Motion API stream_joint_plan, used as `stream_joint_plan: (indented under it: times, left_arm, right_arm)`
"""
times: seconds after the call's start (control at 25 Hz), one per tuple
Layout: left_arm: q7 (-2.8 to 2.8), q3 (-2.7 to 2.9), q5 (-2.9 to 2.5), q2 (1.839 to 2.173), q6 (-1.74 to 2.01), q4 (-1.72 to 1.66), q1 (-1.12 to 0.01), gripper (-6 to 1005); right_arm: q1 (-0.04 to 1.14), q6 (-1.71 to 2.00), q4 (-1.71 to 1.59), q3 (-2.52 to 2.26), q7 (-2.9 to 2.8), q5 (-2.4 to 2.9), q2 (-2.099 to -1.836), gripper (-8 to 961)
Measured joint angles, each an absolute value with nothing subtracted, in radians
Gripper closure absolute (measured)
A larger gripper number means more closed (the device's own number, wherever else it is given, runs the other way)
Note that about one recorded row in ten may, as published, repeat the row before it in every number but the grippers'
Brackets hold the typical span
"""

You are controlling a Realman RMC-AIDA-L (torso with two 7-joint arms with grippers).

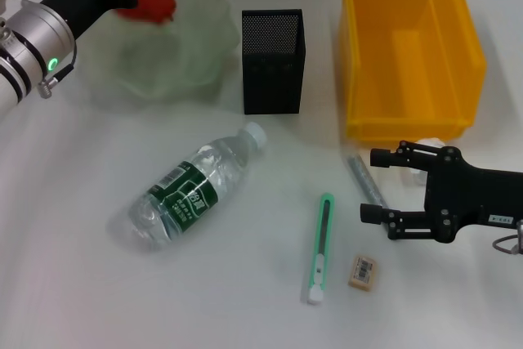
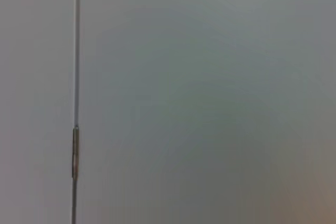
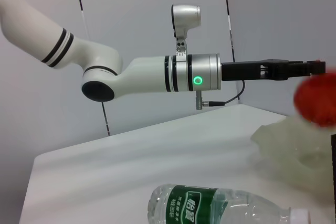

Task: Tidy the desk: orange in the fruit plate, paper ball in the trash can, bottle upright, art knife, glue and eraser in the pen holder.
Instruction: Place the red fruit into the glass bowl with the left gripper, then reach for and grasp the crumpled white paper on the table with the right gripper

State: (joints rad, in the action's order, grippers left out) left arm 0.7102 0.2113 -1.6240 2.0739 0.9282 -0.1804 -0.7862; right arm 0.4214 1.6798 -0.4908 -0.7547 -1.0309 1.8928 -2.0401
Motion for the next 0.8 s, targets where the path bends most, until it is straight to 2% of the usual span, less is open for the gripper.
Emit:
stream_joint_plan:
  times: [0.04,0.32,0.44,0.52,0.56,0.8]
  left_arm:
    - [0.710,0.209,-1.624,2.074,0.918,-0.176,-0.786,917]
    - [0.721,0.209,-1.624,2.074,0.890,-0.170,-0.789,733]
    - [0.733,0.210,-1.625,2.074,0.921,-0.169,-0.789,528]
    - [0.733,0.210,-1.625,2.074,0.921,-0.169,-0.789,431]
    - [0.866,0.305,-1.656,2.067,1.100,-0.205,-0.758,383]
    - [1.022,0.507,-1.660,2.066,1.280,-0.314,-0.699,214]
  right_arm:
    - [0.422,1.677,-0.491,-0.756,-1.031,1.893,-2.040,127]
    - [0.423,1.677,-0.491,-0.755,-1.032,1.893,-2.040,126]
    - [0.422,1.676,-0.491,-0.750,-1.032,1.893,-2.040,127]
    - [0.421,1.676,-0.491,-0.749,-1.032,1.893,-2.040,127]
    - [0.419,1.676,-0.491,-0.747,-1.032,1.890,-2.040,126]
    - [0.416,1.676,-0.491,-0.722,-1.032,1.884,-2.040,126]
